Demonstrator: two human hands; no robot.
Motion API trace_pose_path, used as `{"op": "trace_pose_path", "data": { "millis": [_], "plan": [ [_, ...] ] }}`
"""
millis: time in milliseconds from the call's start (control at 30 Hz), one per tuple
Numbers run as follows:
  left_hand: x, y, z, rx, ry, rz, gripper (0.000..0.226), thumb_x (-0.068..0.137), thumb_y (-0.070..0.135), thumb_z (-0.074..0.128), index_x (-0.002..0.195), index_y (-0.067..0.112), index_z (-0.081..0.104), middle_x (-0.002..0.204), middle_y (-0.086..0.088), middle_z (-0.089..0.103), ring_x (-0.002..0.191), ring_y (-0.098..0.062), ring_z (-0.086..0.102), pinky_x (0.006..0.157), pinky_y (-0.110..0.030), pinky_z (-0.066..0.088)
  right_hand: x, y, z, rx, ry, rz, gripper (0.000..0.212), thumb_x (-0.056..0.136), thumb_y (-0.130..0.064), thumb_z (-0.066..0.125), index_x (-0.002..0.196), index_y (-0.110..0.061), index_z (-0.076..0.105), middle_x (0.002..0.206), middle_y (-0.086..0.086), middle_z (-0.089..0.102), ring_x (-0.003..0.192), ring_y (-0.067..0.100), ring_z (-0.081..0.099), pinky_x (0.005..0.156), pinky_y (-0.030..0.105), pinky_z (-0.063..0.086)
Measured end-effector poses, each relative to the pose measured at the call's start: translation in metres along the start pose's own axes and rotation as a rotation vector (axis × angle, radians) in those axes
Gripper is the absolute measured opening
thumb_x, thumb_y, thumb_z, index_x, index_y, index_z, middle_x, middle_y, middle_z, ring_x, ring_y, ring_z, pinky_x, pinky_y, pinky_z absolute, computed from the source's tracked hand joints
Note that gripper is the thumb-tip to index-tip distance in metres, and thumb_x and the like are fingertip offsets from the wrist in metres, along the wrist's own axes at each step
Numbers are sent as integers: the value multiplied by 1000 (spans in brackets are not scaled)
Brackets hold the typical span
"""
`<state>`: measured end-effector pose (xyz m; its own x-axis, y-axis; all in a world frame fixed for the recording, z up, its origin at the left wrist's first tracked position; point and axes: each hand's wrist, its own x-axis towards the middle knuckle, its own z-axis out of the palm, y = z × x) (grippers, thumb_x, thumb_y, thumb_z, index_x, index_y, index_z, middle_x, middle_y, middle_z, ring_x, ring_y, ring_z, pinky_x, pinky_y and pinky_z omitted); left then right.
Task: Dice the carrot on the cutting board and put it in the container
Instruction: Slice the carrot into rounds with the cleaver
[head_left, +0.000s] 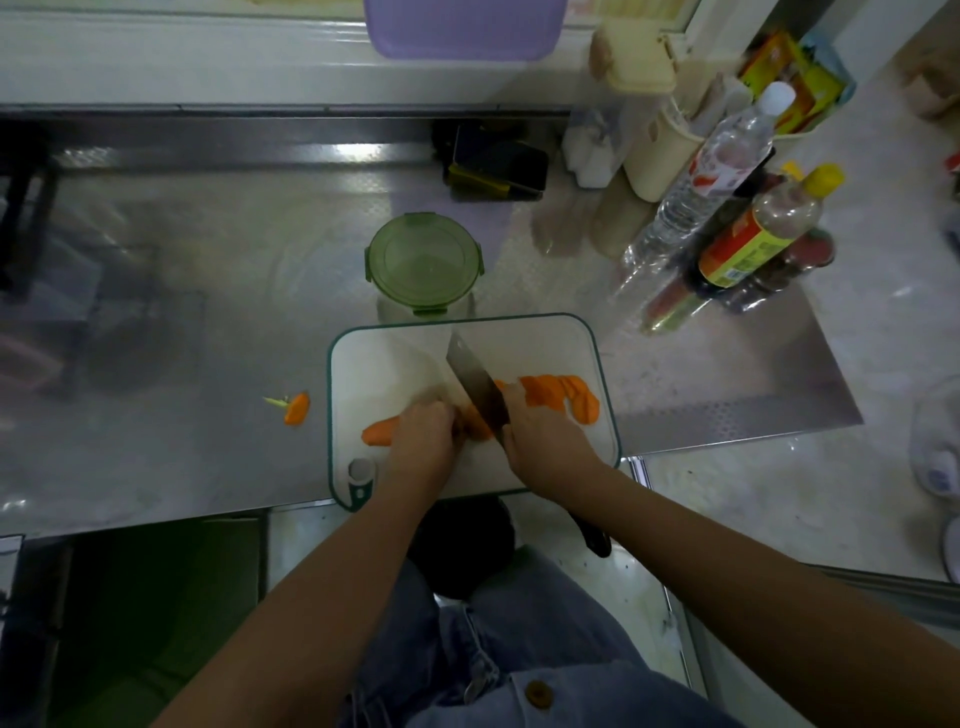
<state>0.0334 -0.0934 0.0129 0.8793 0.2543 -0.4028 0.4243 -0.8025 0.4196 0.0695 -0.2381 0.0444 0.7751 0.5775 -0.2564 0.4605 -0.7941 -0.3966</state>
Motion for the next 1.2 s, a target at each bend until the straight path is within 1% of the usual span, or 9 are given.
{"op": "trace_pose_path", "data": {
  "millis": [100, 233, 333, 433, 500, 567, 700, 867, 1200],
  "plan": [
    [0, -1, 1, -5, 4, 10, 20, 92, 20, 52, 101, 14, 69, 105, -9, 63, 97, -26, 58, 84, -32, 42, 1, 1, 6, 59, -23, 46, 43, 94, -14, 43, 136, -11, 33, 99, 12, 60, 81, 27, 59, 65, 41, 51],
    [1, -2, 0, 16, -13, 36, 20, 93, 16, 50, 103, 14, 67, 107, -10, 63, 98, -26, 58, 84, -31, 41, 7, 1, 25, 40, 20, 34, 51, 89, -10, 48, 138, -11, 33, 105, 10, 57, 88, 26, 59, 60, 34, 45],
    [-1, -2, -3, 24, -3, 77, 22, 94, 18, 50, 105, 13, 68, 107, -10, 65, 100, -27, 58, 85, -32, 40, 7, 3, 36, -9, 40, 30, 51, 90, -8, 48, 138, -11, 34, 103, 10, 59, 82, 24, 59, 59, 36, 49],
    [-3, -2, -4, 10, 8, 115, 24, 92, 17, 52, 105, 20, 71, 107, -7, 66, 100, -25, 58, 88, -31, 40, 6, 8, 34, 18, 100, 36, 51, 94, -14, 46, 143, -12, 31, 101, 11, 59, 76, 21, 54, 56, 29, 40],
    [-4, -3, -4, -57, 27, 135, 24, 89, 13, 54, 99, 24, 73, 105, -3, 68, 98, -24, 60, 86, -28, 38, 6, 9, 29, 22, 84, 43, 49, 97, -19, 44, 143, -13, 30, 103, 12, 59, 78, 23, 56, 57, 32, 43],
    [-5, -1, -4, -60, 23, 92, 21, 89, 12, 54, 98, 18, 72, 103, -7, 67, 97, -26, 60, 83, -29, 39, 6, 8, 23, 18, 86, 54, 42, 99, -21, 41, 139, -11, 34, 99, 12, 62, 77, 26, 60, 58, 36, 46],
    [-3, 1, -4, -44, 11, 1, 18, 92, 15, 53, 99, 11, 70, 102, -9, 63, 97, -26, 59, 80, -29, 39, 6, 7, 8, -5, 96, 27, 26, 98, -19, 40, 122, -7, 43, 87, 12, 64, 73, 29, 60, 57, 31, 34],
    [-3, 2, -4, -22, 11, 20, 16, 91, 17, 55, 95, 14, 70, 102, -9, 64, 96, -25, 58, 81, -30, 40, 1, 2, 0, 14, 43, 5, 34, 97, -17, 43, 130, -8, 40, 95, 12, 63, 78, 26, 59, 58, 28, 30],
    [-3, 0, -5, -28, -15, 28, 16, 90, 19, 56, 93, 14, 70, 100, -8, 64, 95, -27, 59, 84, -33, 42, 0, -2, 1, 20, -36, 48, 39, 97, -16, 41, 135, -9, 33, 98, 12, 62, 81, 26, 60, 61, 36, 45]
  ]
}}
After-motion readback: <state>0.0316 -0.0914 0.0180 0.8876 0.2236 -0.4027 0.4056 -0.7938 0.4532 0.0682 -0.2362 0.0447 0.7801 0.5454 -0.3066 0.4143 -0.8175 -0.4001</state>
